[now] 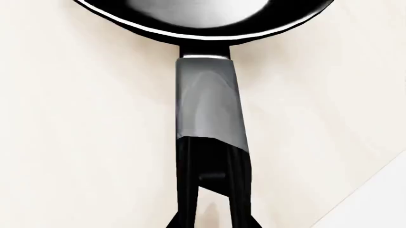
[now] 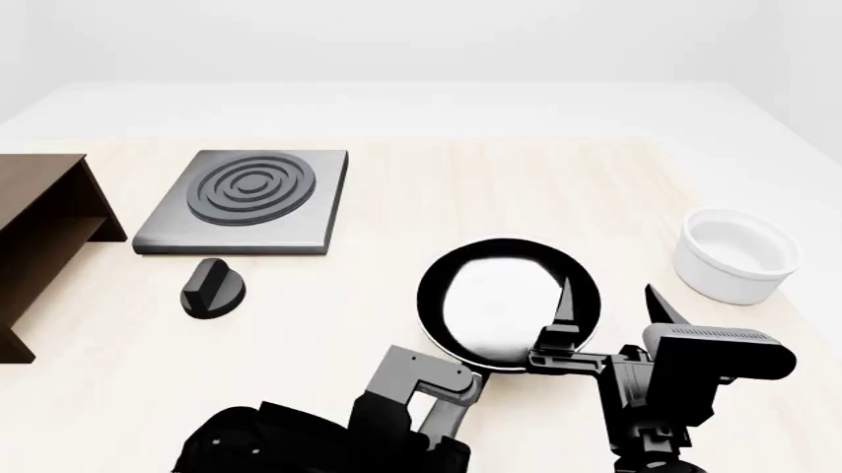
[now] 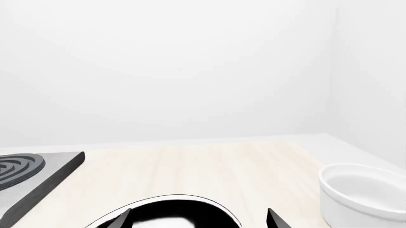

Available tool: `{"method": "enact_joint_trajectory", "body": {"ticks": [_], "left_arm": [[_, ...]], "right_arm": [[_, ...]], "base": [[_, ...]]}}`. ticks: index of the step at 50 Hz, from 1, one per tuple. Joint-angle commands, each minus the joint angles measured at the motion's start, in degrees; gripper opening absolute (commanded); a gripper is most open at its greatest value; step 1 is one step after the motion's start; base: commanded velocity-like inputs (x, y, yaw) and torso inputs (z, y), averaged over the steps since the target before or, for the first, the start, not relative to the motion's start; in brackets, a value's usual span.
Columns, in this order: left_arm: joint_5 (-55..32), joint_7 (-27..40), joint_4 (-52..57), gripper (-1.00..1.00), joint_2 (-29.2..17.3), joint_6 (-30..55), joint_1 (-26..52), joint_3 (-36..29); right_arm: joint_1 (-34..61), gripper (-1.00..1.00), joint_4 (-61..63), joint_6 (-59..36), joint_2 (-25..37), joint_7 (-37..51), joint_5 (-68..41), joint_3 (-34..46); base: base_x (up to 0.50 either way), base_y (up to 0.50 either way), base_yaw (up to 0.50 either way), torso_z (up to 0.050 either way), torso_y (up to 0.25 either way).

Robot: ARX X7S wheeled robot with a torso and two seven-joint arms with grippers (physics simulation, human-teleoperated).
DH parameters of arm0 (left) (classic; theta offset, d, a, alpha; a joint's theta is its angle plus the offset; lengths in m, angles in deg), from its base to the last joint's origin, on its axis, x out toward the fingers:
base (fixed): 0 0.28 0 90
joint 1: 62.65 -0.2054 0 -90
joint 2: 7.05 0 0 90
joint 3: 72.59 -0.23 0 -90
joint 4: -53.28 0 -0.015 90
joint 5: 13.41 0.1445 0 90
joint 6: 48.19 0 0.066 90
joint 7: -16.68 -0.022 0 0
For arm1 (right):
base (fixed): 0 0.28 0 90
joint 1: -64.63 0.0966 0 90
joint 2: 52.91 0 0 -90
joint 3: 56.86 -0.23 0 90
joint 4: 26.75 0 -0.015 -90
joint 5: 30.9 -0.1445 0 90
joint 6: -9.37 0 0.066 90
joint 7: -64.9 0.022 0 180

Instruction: Put the frying pan on top of the cabinet.

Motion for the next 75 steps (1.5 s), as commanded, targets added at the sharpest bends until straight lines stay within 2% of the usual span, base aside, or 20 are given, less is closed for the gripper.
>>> {"method": "enact_joint_trajectory", "body": {"ticks": [1,6,10,11,13,18,20,22,26,30,33,34,36,53,62,75], "left_arm": [[2.7,5.1,12.6,-1.0,-7.7,-2.6,1.3,6.0],[-1.9,6.4,15.3,-1.0,-12.7,-4.2,2.1,11.0],[-2.0,6.4,15.3,-1.0,-12.7,-4.3,2.1,11.0],[-2.8,7.1,14.5,-1.0,-15.2,-5.6,3.7,14.1],[-4.2,8.0,14.9,-1.0,-16.8,-6.0,5.9,16.2],[-7.6,9.6,12.2,-1.0,-19.1,-4.2,12.8,18.1],[-11.0,9.8,7.1,-1.0,-20.4,-1.8,18.8,18.7],[-9.4,10.0,5.3,-1.0,-21.1,-0.3,22.3,18.4],[-12.5,10.3,-4.8,-1.0,-22.0,3.6,31.6,18.1],[-8.0,10.0,-15.4,-1.0,-22.1,6.4,39.9,15.9],[-7.8,9.8,-15.6,-1.0,-22.1,6.4,40.1,15.8],[-4.6,10.0,-22.7,-1.0,-22.1,6.7,44.6,14.8],[0.3,8.5,-26.3,-1.0,-22.1,6.4,47.0,12.7],[10.5,6.2,-46.5,-1.0,-22.2,-2.4,49.0,10.8],[11.6,6.7,-49.9,-1.0,-23.5,-5.7,47.5,11.6],[16.0,1.4,-64.4,-1.0,-21.8,-10.7,49.6,10.2]], "right_arm": [[0.0,1.0,0.0,0.0,0.3,0.3,-0.3,-0.1],[0.2,1.0,0.2,-0.1,0.4,0.4,-0.5,0.0],[0.2,1.0,0.2,0.0,0.5,0.5,-0.6,0.1],[0.4,1.0,0.2,-0.1,0.5,0.6,-0.5,0.3],[0.4,1.0,0.2,-0.2,0.6,0.6,-0.4,0.4],[0.5,1.0,0.0,-0.1,0.7,0.8,-0.4,0.5],[0.5,1.0,-0.2,0.1,0.6,0.8,-0.5,0.5],[0.5,1.0,-0.4,0.2,0.6,0.8,-0.6,0.6],[0.7,1.0,-0.2,0.1,0.7,1.0,-0.4,0.8],[0.7,1.0,-0.7,0.3,0.7,1.0,-0.4,1.1],[0.8,1.0,-0.7,0.3,0.7,1.0,-0.5,1.2],[0.8,1.0,-0.8,0.3,0.7,1.0,-0.6,1.3],[1.1,1.0,-0.7,0.1,0.7,1.0,-0.7,1.4],[1.9,1.0,-0.1,-1.0,1.2,1.6,-1.5,1.5],[2.8,1.0,0.2,-1.9,1.3,2.0,-1.7,1.9],[2.6,1.0,-0.4,-1.3,1.4,2.2,-1.9,2.1]], "base": [[0.0,0.0,0.0,0.0,0.0],[0.0,0.0,0.0,0.0,0.003],[0.0,0.0,0.0,0.0,0.0],[0.0,0.0,0.0,0.0,0.0],[0.0,0.0,0.0,0.0,0.0],[0.0,0.0,0.0,0.0,0.004],[0.0,0.0,0.0,0.0,0.0],[0.0,0.0,0.0,0.0,0.005],[0.0,0.0,0.0,0.0,0.0],[0.0,0.0,0.0,0.0,0.003],[0.0,0.0,0.0,0.0,0.004],[0.0,0.0,0.0,0.0,0.0],[0.0,0.0,0.0,0.0,0.005],[0.0,0.0,0.0,0.0,0.002],[0.0,0.0,0.0,0.0,0.002],[0.0,0.0,0.0,0.0,0.002]]}}
